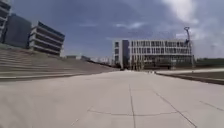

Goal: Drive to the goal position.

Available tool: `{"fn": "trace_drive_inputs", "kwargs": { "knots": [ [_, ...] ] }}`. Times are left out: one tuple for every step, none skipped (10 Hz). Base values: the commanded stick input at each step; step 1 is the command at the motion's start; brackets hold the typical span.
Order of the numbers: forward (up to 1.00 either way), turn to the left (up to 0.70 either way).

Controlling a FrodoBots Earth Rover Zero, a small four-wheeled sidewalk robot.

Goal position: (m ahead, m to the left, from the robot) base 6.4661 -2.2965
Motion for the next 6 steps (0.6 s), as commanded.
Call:
{"fn": "trace_drive_inputs", "kwargs": {
  "knots": [
    [0.70, 0.00],
    [0.70, 0.00],
    [0.70, 0.00],
    [0.70, 0.00],
    [0.70, 0.00],
    [0.70, 0.00]
  ]
}}
